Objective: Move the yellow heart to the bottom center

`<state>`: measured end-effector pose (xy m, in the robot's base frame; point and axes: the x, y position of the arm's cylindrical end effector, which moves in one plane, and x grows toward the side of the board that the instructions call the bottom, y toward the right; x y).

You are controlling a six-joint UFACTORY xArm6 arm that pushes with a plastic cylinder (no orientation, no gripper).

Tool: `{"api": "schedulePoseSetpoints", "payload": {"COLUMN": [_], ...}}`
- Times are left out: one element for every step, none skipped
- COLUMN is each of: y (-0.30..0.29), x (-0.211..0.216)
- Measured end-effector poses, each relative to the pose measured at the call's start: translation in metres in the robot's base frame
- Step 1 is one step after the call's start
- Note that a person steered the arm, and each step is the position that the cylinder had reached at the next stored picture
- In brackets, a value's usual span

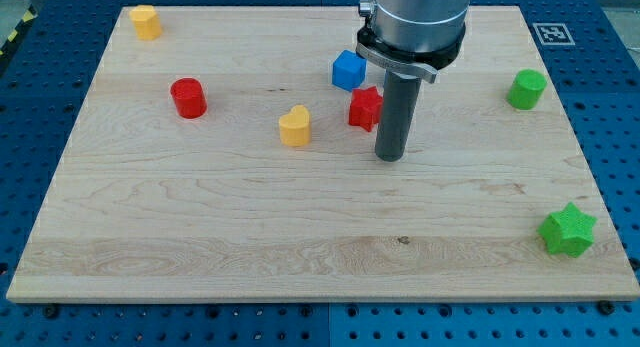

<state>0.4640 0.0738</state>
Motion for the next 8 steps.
{"api": "schedulePoseSetpoints", "payload": {"y": [-0.003, -0.024, -0.070, -0.103, -0.113, -0.113, -0.148, -0.193], "x": [-0.021, -0.058, -0.075, -0.070, -0.044, -0.024, -0.019, -0.015]}}
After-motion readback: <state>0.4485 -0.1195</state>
